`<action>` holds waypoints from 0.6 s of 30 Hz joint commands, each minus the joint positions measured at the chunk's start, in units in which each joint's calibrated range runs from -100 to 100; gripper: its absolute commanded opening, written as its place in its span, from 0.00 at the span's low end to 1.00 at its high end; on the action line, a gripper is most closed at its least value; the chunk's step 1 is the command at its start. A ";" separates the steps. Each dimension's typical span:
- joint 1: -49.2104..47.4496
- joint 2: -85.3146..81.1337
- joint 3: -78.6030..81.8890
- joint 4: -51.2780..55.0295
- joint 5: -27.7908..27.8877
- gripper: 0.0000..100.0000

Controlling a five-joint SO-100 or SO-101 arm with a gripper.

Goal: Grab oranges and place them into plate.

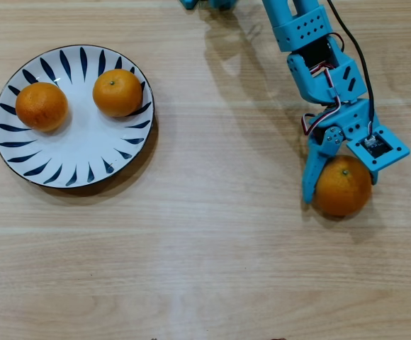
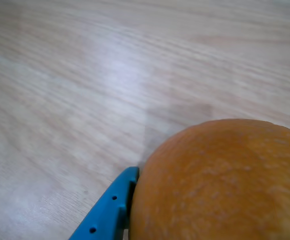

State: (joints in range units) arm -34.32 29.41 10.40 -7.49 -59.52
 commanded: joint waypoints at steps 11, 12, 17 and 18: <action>1.42 -7.52 -0.13 -0.20 3.01 0.35; 2.06 -9.04 0.78 -0.20 3.64 0.35; 5.53 -17.83 8.29 -0.20 5.78 0.35; 6.33 -19.78 10.10 -0.20 6.51 0.35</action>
State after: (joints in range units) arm -31.95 21.71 17.75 -7.24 -55.14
